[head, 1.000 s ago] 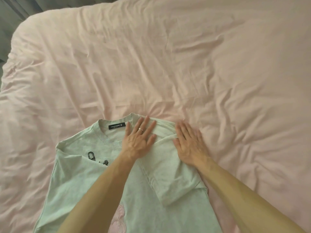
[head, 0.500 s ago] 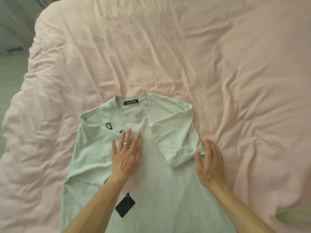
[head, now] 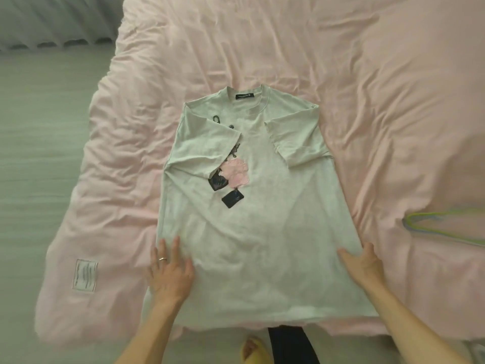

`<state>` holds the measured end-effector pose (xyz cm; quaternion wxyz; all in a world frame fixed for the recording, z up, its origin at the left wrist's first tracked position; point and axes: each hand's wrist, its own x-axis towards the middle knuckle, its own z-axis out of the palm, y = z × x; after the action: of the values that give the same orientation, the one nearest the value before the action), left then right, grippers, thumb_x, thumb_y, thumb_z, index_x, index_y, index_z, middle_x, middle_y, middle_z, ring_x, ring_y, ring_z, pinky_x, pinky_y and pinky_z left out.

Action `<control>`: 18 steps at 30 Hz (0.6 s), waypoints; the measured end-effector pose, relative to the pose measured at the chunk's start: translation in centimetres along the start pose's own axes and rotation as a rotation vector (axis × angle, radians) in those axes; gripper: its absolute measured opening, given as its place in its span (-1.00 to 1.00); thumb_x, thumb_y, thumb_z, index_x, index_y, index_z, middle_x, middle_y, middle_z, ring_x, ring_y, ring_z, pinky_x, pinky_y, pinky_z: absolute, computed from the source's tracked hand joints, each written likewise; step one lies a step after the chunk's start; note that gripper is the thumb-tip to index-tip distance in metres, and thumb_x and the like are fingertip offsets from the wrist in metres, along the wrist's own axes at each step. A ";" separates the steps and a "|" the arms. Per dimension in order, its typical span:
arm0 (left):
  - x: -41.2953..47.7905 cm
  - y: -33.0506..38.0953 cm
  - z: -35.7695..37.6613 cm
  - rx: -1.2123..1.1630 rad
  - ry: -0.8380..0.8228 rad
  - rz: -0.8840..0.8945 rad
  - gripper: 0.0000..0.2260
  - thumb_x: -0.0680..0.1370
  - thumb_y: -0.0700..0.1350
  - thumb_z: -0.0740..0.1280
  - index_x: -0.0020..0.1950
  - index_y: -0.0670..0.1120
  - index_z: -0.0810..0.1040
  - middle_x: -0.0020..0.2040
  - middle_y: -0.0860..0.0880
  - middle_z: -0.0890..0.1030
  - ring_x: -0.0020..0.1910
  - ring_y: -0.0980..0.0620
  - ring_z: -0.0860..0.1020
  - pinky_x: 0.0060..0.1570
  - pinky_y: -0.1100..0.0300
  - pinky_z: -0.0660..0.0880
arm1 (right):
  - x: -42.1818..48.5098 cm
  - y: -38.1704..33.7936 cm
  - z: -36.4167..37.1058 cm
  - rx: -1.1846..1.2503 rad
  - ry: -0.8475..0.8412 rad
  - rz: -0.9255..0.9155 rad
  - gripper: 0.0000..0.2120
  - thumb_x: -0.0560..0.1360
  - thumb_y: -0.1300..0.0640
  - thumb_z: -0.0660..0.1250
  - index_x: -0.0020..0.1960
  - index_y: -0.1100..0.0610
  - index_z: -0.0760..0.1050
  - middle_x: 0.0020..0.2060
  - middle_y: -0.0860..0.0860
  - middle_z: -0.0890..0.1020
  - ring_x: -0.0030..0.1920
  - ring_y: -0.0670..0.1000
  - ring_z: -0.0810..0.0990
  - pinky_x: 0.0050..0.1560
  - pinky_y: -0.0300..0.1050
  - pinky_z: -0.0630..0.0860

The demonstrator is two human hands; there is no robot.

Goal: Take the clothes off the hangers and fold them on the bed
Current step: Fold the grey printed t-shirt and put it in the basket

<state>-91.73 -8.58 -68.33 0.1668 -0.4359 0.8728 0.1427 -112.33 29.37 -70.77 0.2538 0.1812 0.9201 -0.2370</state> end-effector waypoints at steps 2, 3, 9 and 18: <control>-2.0 -2.4 -0.4 -0.162 -0.003 -0.159 -0.37 0.59 0.12 0.26 0.60 0.11 0.09 0.56 -0.17 0.20 0.48 -0.26 0.26 0.42 -0.19 0.24 | -1.8 2.1 -0.7 0.024 -0.116 0.041 -0.51 0.43 -0.10 0.45 0.25 0.16 0.52 0.09 0.14 0.67 0.08 0.21 0.64 0.09 0.03 0.56; -2.9 -3.5 -0.3 -0.275 0.003 -0.236 -0.36 0.57 0.08 0.32 0.59 0.05 0.13 0.48 -0.24 0.30 0.39 -0.31 0.35 0.34 -0.18 0.32 | -2.6 3.1 -1.0 0.021 -0.146 0.046 -0.55 0.43 -0.09 0.46 0.23 0.13 0.56 0.06 0.11 0.68 0.05 0.18 0.65 0.09 0.02 0.57; -5.5 -7.6 1.3 -0.587 -0.180 -0.373 -0.62 0.58 0.00 0.36 0.27 -0.24 0.56 0.17 -0.27 0.62 0.18 -0.28 0.57 0.19 -0.14 0.50 | -5.3 6.8 -2.3 0.068 -0.207 0.077 -0.71 0.48 0.09 0.46 0.16 0.19 0.63 0.01 0.12 0.70 0.00 0.18 0.67 0.09 0.07 0.59; -11.4 -9.6 -0.2 -0.930 0.011 -0.325 -0.74 0.65 0.06 0.28 0.11 -0.13 0.56 -0.08 -0.10 0.62 -0.28 -0.10 0.59 -0.12 0.03 0.48 | -8.1 10.4 -5.1 0.152 -0.045 -0.058 -0.48 0.56 -0.22 0.16 0.25 0.15 0.57 0.02 0.19 0.69 0.00 0.25 0.66 0.10 0.07 0.55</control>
<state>-77.55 -6.07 -64.35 -0.0297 -0.5956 0.6382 0.4870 -102.99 38.91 -66.02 0.2531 0.1678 0.8983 -0.3176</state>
